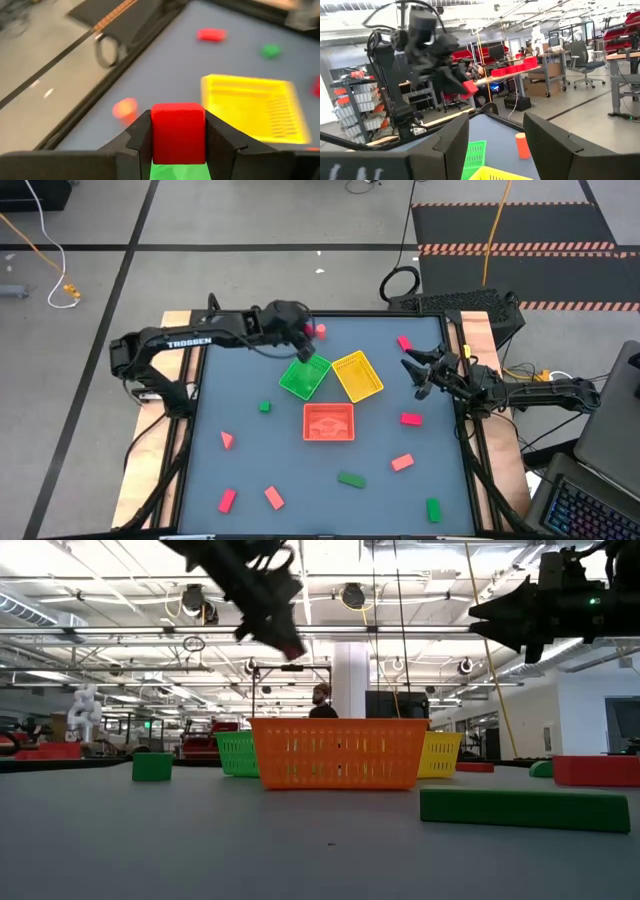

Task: Sort & place blocks by color
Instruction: Put the red block into the orange bin

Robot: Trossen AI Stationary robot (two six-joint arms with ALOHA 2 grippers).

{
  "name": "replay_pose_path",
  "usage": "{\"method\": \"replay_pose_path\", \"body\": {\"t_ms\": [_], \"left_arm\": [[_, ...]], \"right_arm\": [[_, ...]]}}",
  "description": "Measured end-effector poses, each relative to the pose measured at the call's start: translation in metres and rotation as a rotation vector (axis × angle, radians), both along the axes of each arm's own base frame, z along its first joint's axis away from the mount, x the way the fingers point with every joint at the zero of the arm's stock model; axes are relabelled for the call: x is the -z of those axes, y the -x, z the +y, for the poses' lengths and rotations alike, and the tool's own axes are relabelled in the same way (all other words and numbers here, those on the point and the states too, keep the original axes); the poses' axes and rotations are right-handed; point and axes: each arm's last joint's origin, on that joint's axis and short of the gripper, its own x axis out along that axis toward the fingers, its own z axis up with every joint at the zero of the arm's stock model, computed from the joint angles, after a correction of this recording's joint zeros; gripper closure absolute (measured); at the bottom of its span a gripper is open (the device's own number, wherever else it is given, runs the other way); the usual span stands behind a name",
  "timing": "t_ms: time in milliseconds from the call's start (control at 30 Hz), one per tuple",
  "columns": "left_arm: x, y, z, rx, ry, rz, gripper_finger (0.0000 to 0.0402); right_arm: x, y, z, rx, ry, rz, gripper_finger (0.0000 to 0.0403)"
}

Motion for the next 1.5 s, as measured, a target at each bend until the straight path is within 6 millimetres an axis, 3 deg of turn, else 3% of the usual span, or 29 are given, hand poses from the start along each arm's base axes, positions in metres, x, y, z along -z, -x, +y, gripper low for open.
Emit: {"method": "replay_pose_path", "body": {"t_ms": [200,500,667,867,1100,1500], "left_arm": [[0.001,-0.036,-0.023,0.112,-0.003,-0.032,0.0274],[0.034,-0.089,-0.046,0.222,0.02,0.015,0.0274],[0.048,-0.107,-0.051,0.24,0.028,0.042,0.0274],[0.06,-0.115,-0.053,0.243,0.033,0.062,0.0274],[0.059,-0.116,-0.06,0.254,0.037,0.056,0.0274],[0.061,-0.114,-0.118,0.341,0.098,0.101,0.0274]], "right_arm": [[0.0,0.0,0.0,-0.002,-0.001,0.001,0.0218],[0.0,0.0,0.0,-0.002,0.004,0.004,0.0218],[0.0,0.0,0.0,-0.002,0.004,0.006,0.0218],[0.001,0.0,0.0,-0.003,-0.001,0.011,0.0218],[0.003,-0.001,0.0,-0.005,-0.004,0.029,0.0218],[0.003,-0.001,0.0,-0.005,-0.005,0.035,0.0218]]}}
